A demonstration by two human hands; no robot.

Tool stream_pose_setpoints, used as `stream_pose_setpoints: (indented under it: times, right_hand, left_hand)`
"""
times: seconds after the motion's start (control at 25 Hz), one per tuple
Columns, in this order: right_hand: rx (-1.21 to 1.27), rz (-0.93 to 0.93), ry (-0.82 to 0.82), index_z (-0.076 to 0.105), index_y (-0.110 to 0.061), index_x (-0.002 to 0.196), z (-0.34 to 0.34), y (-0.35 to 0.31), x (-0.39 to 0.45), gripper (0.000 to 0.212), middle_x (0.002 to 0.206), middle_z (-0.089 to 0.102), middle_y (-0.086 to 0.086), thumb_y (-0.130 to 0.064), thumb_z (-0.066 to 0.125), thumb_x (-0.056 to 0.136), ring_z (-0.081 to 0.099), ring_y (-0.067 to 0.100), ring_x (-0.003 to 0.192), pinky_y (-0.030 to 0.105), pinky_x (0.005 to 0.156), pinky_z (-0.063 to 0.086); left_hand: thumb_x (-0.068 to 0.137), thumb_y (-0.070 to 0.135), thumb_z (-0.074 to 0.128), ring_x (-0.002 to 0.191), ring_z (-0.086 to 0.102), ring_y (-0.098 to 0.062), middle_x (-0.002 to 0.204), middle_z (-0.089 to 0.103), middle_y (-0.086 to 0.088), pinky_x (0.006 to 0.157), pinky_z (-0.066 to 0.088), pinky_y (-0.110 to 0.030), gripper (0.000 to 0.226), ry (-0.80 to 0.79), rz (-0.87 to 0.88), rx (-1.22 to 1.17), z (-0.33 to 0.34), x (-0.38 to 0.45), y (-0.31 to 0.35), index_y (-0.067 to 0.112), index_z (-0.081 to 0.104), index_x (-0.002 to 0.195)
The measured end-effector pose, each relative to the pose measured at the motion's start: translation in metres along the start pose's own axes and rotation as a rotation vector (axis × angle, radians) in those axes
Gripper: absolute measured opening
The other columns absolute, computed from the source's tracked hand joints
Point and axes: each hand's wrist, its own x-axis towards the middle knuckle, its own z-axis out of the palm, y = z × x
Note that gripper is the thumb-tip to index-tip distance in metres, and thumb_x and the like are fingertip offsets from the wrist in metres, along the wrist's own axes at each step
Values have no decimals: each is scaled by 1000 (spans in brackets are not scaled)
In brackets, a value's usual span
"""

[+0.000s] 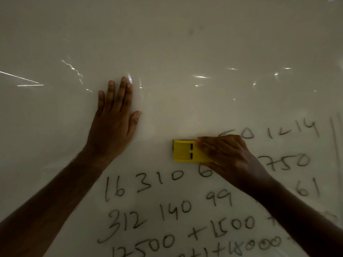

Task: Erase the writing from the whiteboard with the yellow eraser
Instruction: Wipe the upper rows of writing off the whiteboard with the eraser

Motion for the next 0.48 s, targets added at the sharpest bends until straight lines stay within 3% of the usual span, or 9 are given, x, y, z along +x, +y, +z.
stream_pose_setpoints:
  times: [0.24, 0.48]
  right_hand:
    - [-9, 248, 128, 57, -17, 148, -16, 51, 53, 57, 143, 62, 3, -37, 73, 97, 60, 33, 117, 47, 97, 46]
    - [22, 62, 31, 55, -17, 151, -2, 15, -6, 54, 152, 57, -1, -37, 66, 102, 59, 25, 125, 43, 104, 45]
  left_hand:
    - [115, 41, 27, 166, 13, -44, 180, 12, -20, 134, 10, -59, 71, 5, 18, 38, 4, 12, 23, 1, 14, 171]
    - [114, 41, 29, 166, 12, -45, 181, 12, -17, 134, 11, -60, 71, 6, 44, 20, 6, 19, 38, 1, 15, 171]
